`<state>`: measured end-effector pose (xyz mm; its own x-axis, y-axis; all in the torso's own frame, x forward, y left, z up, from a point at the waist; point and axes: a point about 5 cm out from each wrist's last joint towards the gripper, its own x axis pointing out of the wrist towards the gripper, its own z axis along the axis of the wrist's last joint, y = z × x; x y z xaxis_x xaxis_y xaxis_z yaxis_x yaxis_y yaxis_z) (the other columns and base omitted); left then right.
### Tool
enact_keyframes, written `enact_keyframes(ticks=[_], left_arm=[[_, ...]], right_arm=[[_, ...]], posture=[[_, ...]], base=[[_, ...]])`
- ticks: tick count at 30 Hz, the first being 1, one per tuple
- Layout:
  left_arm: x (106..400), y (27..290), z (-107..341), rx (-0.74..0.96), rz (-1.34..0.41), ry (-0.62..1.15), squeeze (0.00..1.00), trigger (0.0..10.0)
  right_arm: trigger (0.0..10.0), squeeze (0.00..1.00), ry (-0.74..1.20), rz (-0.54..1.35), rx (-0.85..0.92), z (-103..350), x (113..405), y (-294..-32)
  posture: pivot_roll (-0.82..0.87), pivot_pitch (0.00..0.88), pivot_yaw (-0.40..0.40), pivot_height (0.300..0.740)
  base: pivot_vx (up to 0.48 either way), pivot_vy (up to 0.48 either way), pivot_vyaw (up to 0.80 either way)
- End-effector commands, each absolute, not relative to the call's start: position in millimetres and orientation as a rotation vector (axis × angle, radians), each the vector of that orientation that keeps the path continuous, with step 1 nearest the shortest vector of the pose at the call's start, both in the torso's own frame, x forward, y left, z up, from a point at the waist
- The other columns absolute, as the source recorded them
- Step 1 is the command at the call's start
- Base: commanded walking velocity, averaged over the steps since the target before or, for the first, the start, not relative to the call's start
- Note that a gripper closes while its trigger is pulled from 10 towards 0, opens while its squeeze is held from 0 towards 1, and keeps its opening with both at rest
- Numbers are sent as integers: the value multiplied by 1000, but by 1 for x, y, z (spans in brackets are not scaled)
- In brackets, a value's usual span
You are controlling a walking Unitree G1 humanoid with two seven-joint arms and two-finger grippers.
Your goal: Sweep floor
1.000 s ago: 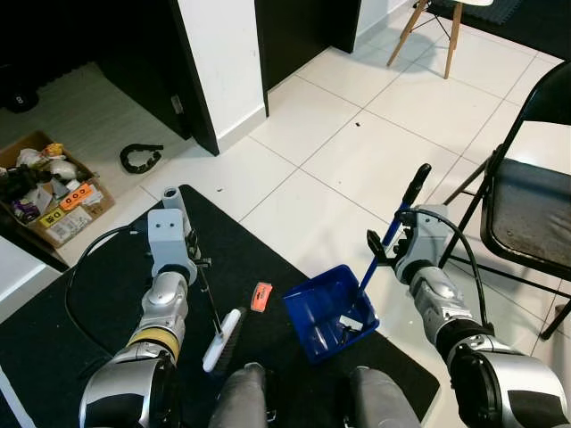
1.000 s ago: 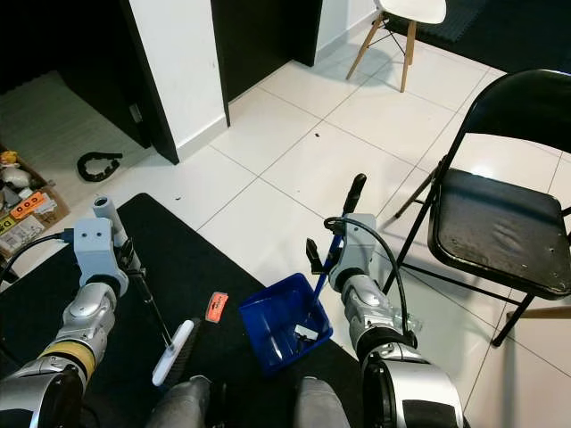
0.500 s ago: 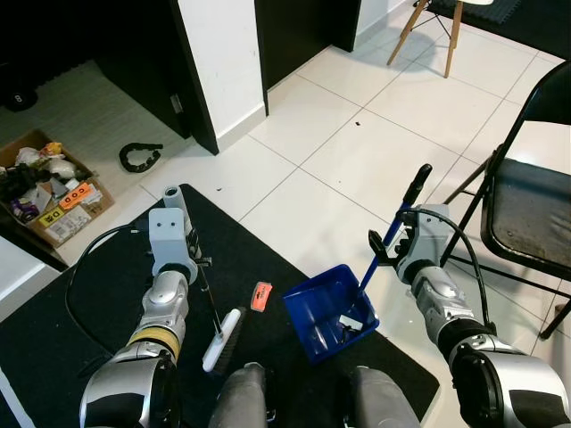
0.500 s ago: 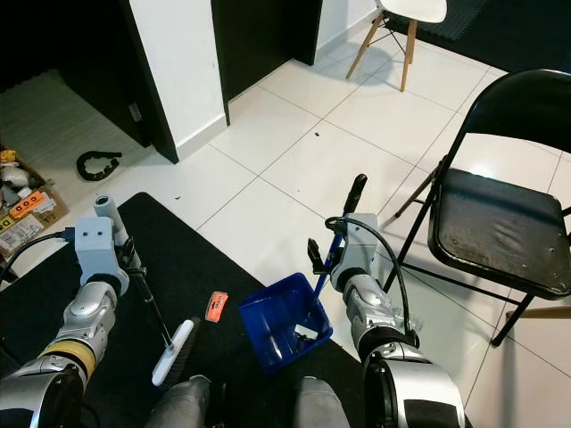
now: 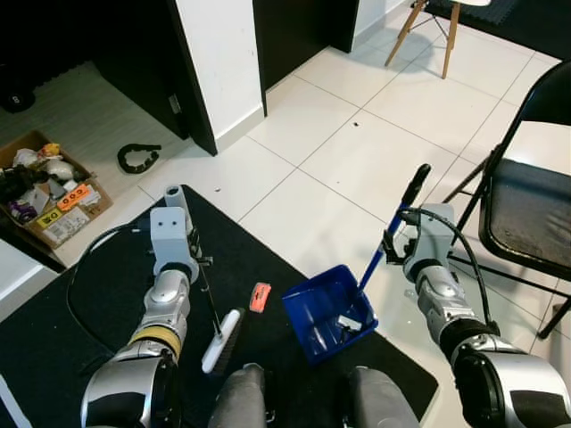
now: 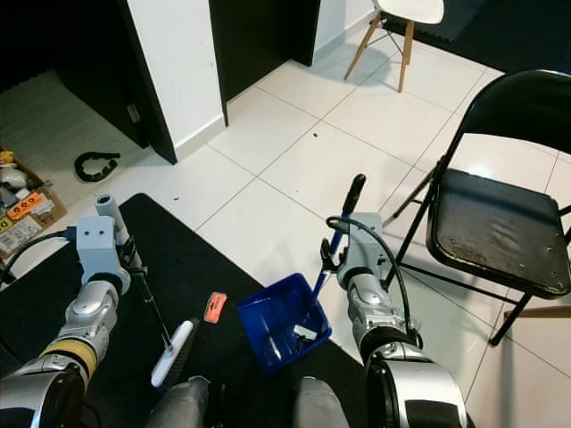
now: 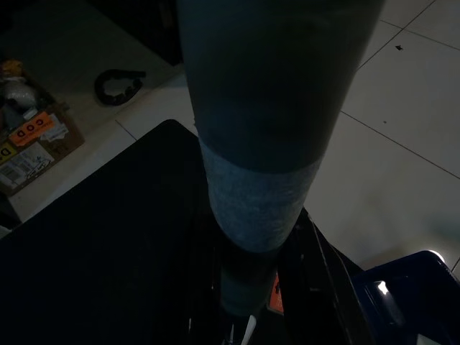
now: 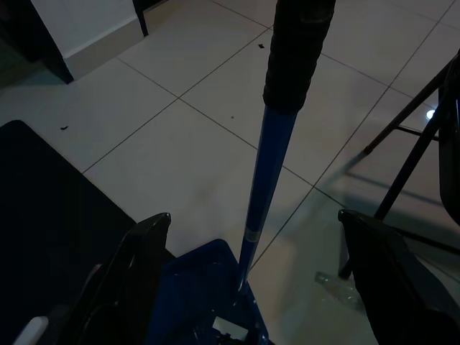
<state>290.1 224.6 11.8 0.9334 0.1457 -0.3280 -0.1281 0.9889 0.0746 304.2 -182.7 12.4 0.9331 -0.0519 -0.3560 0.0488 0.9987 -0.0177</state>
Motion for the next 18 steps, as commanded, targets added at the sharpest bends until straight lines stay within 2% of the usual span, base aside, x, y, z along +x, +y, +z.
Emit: enact_keyframes(ticks=[1, 11, 15, 17, 18], left_arm=[[276, 216, -8, 37, 128, 445, 0, 10000], [282, 205, -6, 48, 90, 458, 0, 10000], [282, 201, -8, 51, 82, 468, 0, 10000], [282, 200, -8, 64, 85, 462, 0, 10000], [281, 201, -8, 68, 91, 459, 0, 10000]], right_arm=[[10000, 0, 386, -55, -15, 10, 302, -186], [10000, 0, 388, -78, -76, 15, 307, -192], [10000, 0, 393, -85, -70, 14, 305, -196], [10000, 0, 396, -76, -73, 14, 305, -196], [10000, 0, 396, -73, -75, 14, 305, -195]], posture=[[-37, 26, -39, 740], [-38, 34, -14, 740], [-14, 13, -33, 740], [-21, 18, -25, 740], [-53, 29, 7, 740]], base=[[0, 0, 0], [0, 0, 0], [0, 0, 0], [0, 0, 0], [0, 0, 0]])
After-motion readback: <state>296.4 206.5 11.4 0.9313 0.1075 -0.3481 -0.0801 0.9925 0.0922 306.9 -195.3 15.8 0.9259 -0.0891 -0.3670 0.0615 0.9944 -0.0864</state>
